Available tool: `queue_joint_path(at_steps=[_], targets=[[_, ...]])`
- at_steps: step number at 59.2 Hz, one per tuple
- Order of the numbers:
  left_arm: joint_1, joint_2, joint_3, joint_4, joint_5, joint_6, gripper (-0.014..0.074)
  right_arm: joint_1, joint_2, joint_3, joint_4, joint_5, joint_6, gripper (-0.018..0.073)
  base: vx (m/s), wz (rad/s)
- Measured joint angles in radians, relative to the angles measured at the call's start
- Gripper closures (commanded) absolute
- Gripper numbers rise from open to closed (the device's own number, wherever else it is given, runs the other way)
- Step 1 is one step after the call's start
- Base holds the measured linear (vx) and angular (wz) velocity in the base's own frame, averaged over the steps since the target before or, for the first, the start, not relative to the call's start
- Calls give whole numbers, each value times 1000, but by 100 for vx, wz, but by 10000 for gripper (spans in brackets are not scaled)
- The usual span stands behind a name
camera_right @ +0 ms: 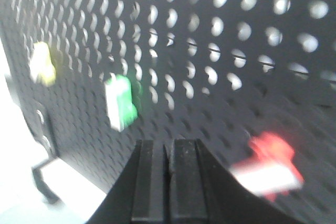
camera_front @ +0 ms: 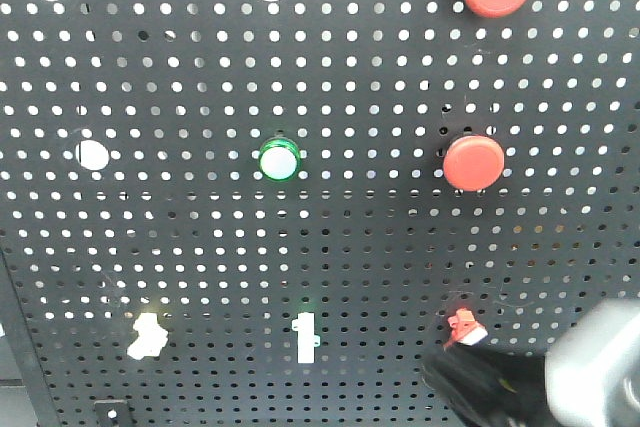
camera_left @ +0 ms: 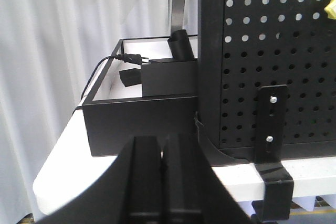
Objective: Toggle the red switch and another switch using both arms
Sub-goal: 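Pull the right gripper back away from the red switch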
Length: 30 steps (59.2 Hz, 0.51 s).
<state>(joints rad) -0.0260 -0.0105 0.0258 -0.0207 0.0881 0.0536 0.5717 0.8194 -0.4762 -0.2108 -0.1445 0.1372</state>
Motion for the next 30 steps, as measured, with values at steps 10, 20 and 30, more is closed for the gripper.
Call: queue_joint_path(at_steps=[10, 20, 30], targets=[[0, 0, 0, 1, 0, 0, 594, -170, -252, 129, 10, 13, -17, 566, 0, 0], [0, 0, 0, 1, 0, 0, 594, -396, -494, 272, 43, 105, -32, 566, 0, 0], [0, 0, 0, 1, 0, 0, 594, -510, -681, 426, 74, 131, -34, 566, 0, 0]])
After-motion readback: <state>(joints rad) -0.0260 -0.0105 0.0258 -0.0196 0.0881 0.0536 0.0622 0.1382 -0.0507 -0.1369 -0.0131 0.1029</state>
